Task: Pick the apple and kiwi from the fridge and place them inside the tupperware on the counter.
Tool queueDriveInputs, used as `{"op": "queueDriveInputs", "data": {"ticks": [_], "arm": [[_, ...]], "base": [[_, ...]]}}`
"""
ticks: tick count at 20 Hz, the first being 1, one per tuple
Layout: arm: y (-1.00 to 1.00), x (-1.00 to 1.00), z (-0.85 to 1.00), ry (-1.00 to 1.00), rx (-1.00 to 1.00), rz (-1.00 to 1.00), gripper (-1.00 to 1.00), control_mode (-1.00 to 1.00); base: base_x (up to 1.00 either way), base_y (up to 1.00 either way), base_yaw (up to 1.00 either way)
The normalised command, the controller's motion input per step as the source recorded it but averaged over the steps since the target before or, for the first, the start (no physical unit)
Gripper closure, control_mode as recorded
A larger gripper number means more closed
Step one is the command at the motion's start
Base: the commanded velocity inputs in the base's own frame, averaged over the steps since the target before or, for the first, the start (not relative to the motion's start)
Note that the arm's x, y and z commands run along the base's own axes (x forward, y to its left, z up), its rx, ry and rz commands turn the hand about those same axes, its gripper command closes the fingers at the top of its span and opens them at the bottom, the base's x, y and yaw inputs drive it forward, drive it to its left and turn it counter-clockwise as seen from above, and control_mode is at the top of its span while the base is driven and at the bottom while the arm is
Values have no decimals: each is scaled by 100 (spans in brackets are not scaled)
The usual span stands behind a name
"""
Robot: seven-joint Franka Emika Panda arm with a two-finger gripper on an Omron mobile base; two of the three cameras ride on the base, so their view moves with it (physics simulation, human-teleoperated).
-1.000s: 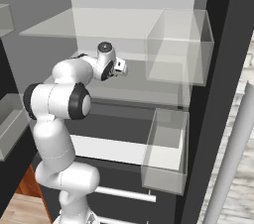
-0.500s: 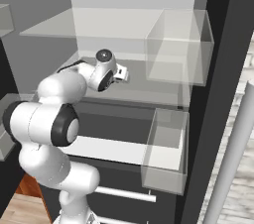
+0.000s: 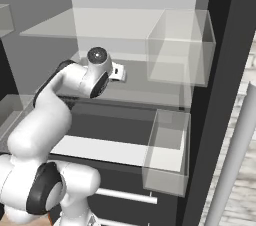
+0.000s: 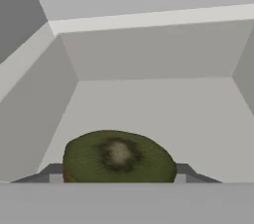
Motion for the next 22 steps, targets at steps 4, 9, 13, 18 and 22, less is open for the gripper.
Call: {"op": "queueDriveInputs", "data": {"ticks": [4, 9, 13, 18, 22], "arm": [[0, -100, 20, 0, 0, 0, 100, -100], [0, -100, 12, 1, 0, 0, 100, -100], [-1, -100, 6, 0, 0, 0, 100, -100], [0, -40, 0, 0, 0, 0, 100, 100], [0, 0, 0, 0, 0, 0, 100, 100]], "base": [[0, 0, 0], [0, 0, 0], [0, 0, 0], [-60, 0, 0], [-100, 1, 0]]}}
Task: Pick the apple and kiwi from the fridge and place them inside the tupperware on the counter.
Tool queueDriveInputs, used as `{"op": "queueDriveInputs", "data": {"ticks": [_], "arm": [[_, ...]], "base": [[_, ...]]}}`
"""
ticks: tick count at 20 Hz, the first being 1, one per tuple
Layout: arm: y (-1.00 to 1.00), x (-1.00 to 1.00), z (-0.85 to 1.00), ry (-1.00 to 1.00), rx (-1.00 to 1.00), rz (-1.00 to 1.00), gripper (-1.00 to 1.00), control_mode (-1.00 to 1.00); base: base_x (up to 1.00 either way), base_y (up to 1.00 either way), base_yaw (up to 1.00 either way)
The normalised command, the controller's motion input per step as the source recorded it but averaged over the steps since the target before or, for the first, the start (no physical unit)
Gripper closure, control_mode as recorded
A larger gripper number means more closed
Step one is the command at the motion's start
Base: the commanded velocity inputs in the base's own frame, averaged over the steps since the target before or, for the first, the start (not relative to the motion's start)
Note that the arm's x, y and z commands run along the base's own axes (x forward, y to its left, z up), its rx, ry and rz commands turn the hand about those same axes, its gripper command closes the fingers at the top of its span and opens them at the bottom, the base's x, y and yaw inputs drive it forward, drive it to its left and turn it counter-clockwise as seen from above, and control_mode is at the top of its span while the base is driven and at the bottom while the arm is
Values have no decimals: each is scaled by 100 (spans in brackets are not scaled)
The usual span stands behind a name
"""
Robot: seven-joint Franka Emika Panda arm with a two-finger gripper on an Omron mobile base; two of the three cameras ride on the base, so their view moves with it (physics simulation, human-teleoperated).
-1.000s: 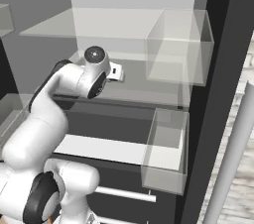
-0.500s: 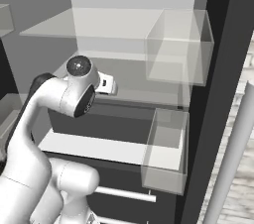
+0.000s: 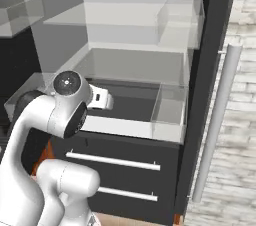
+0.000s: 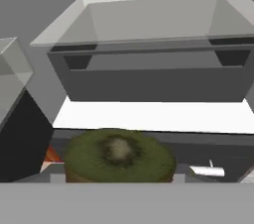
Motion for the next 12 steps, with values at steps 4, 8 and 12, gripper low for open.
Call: {"op": "queueDriveInputs", "data": {"ticks": [4, 8, 12], "arm": [[0, 0, 0, 0, 0, 0, 100, 100], [0, 0, 0, 0, 0, 0, 100, 100], [0, 0, 0, 0, 0, 0, 100, 100]], "base": [[-99, 32, 0], [-65, 82, 0], [-37, 100, 0]]}}
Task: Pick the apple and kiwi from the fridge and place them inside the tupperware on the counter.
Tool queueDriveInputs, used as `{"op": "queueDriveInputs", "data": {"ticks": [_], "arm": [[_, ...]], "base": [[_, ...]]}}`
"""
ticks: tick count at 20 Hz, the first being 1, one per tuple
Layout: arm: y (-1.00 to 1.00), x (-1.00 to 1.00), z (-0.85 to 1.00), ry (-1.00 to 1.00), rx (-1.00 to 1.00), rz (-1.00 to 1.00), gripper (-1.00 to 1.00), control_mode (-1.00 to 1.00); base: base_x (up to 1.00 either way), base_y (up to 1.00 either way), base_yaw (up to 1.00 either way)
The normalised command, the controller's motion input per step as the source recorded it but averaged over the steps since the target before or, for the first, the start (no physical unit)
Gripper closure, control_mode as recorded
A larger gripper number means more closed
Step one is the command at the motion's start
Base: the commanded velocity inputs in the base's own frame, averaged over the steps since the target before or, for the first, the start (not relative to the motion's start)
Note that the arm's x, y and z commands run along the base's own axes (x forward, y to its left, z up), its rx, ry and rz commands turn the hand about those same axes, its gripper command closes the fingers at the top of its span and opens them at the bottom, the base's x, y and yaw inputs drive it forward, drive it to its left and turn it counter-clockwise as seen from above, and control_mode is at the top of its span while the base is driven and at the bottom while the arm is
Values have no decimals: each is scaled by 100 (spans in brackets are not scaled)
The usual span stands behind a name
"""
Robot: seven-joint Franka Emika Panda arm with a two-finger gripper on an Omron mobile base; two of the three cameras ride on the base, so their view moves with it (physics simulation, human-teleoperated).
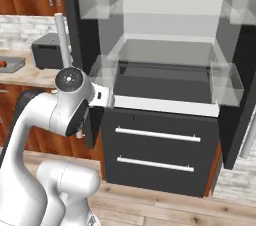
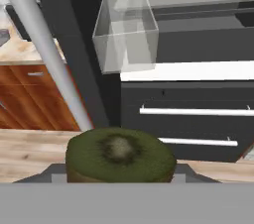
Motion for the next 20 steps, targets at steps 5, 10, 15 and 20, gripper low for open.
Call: {"op": "queueDriveInputs", "data": {"ticks": [5, 10, 15, 20], "arm": [[0, 0, 0, 0, 0, 0, 100, 100], [0, 0, 0, 0, 0, 0, 100, 100], [0, 0, 0, 0, 0, 0, 100, 100], [0, 0, 0, 0, 0, 0, 100, 100]], "base": [[-18, 100, 0], [1, 100, 0], [38, 100, 0], [94, 100, 2]]}}
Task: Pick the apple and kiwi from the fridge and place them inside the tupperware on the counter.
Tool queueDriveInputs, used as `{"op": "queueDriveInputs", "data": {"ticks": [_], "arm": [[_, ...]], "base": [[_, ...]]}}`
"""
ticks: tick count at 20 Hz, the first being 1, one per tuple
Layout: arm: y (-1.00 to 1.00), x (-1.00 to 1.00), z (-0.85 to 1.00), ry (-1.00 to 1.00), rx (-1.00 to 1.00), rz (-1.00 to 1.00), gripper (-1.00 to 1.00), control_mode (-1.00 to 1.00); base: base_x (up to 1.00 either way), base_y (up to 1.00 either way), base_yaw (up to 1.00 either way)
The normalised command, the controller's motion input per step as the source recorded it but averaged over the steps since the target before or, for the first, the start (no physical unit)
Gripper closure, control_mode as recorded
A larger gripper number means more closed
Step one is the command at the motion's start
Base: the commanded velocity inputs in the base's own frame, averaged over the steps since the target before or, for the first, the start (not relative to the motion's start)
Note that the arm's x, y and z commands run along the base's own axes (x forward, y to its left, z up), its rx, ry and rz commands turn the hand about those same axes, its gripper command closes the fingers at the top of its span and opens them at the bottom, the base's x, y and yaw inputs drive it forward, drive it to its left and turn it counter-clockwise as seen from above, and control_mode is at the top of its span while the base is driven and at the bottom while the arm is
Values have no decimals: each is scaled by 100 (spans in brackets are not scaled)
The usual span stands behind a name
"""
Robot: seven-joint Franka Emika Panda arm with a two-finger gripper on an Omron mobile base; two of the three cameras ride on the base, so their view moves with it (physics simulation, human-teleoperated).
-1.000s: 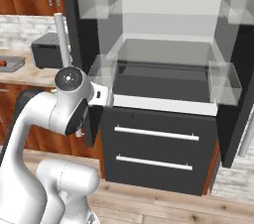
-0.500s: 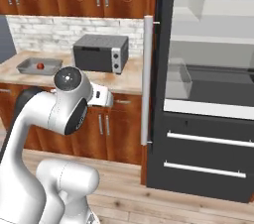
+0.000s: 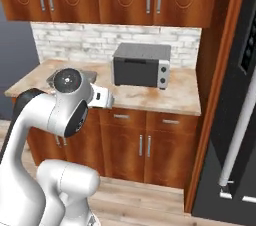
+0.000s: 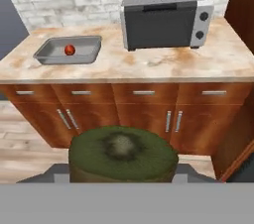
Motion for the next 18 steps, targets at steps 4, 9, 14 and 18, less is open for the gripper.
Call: {"op": "queueDriveInputs", "data": {"ticks": [4, 9, 14, 18], "arm": [[0, 0, 0, 0, 0, 0, 100, 100], [0, 0, 0, 0, 0, 0, 100, 100], [0, 0, 0, 0, 0, 0, 100, 100], [0, 0, 0, 0, 0, 0, 100, 100]], "base": [[100, 100, 1], [81, 88, 0], [56, 50, 0], [28, 6, 0]]}}
